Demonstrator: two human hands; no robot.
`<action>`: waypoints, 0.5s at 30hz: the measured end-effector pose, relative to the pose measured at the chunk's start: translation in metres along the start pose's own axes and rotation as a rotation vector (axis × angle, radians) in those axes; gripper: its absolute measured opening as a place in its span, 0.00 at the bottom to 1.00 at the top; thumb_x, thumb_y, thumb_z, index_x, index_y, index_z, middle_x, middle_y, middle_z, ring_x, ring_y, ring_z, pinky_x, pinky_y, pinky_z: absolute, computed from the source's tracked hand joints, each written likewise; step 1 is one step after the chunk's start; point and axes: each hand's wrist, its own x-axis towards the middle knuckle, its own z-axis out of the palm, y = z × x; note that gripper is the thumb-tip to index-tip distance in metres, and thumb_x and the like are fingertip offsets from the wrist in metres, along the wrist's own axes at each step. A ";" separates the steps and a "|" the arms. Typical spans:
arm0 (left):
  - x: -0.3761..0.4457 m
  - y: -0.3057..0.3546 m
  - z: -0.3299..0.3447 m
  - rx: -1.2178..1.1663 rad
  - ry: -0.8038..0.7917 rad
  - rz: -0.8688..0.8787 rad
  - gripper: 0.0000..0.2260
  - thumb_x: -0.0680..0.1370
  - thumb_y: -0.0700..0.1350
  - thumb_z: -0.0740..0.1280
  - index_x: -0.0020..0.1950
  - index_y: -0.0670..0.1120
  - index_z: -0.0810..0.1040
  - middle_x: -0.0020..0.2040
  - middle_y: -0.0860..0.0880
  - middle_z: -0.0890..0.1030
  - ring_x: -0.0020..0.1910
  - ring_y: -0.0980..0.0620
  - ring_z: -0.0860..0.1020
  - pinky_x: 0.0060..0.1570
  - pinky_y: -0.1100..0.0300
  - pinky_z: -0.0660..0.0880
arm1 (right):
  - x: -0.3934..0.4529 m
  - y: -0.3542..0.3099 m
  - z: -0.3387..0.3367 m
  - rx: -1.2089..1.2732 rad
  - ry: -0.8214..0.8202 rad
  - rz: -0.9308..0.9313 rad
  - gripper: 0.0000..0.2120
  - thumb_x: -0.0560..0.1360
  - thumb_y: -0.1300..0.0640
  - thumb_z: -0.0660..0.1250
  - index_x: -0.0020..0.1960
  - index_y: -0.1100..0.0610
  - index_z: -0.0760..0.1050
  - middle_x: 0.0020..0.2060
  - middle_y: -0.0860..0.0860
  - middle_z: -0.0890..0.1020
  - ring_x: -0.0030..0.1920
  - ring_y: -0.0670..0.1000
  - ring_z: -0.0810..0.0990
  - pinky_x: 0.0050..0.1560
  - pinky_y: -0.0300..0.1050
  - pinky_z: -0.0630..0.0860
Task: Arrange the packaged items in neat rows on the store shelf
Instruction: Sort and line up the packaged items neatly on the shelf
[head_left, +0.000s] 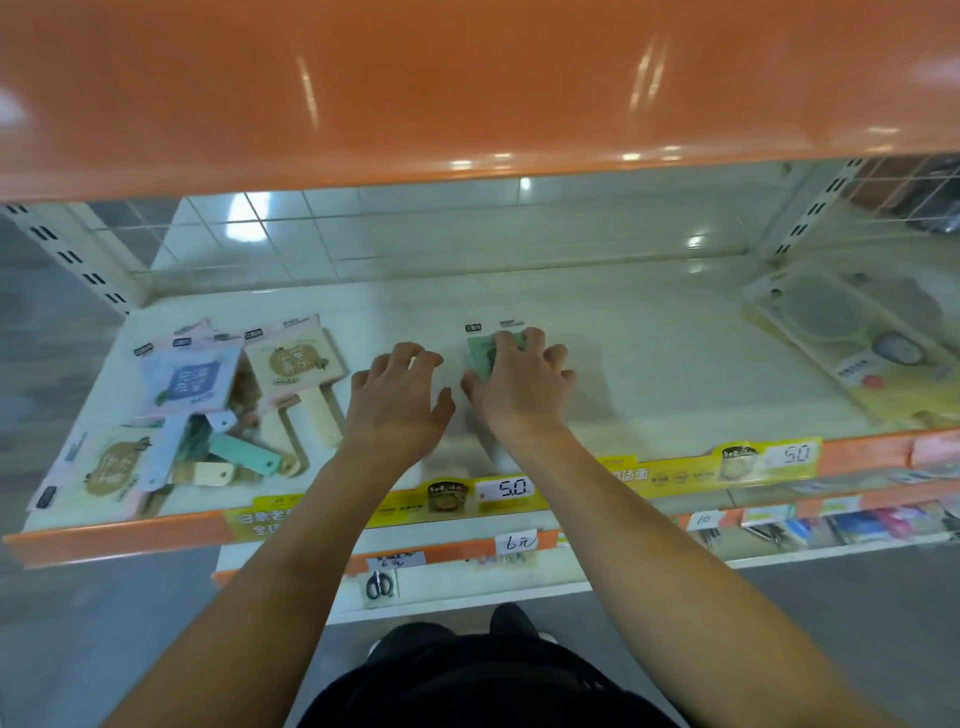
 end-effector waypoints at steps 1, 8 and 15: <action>0.000 -0.002 0.000 -0.007 0.003 0.004 0.18 0.78 0.53 0.61 0.67 0.51 0.70 0.67 0.50 0.68 0.66 0.46 0.69 0.62 0.50 0.64 | -0.001 -0.002 0.002 -0.025 -0.008 0.002 0.25 0.74 0.38 0.63 0.65 0.50 0.69 0.65 0.54 0.67 0.61 0.61 0.66 0.55 0.55 0.65; 0.005 0.006 0.005 -0.057 -0.010 0.066 0.19 0.78 0.52 0.62 0.68 0.50 0.70 0.67 0.50 0.69 0.66 0.47 0.69 0.62 0.50 0.64 | 0.006 0.017 -0.011 0.121 -0.054 -0.085 0.22 0.79 0.45 0.60 0.71 0.50 0.68 0.69 0.53 0.68 0.67 0.60 0.67 0.64 0.55 0.66; 0.016 0.030 0.007 -0.058 -0.063 0.207 0.21 0.77 0.50 0.63 0.69 0.48 0.69 0.70 0.49 0.68 0.65 0.47 0.71 0.62 0.50 0.66 | 0.009 0.056 -0.035 0.042 -0.248 -0.378 0.19 0.75 0.62 0.64 0.65 0.52 0.75 0.65 0.51 0.75 0.61 0.58 0.76 0.60 0.53 0.73</action>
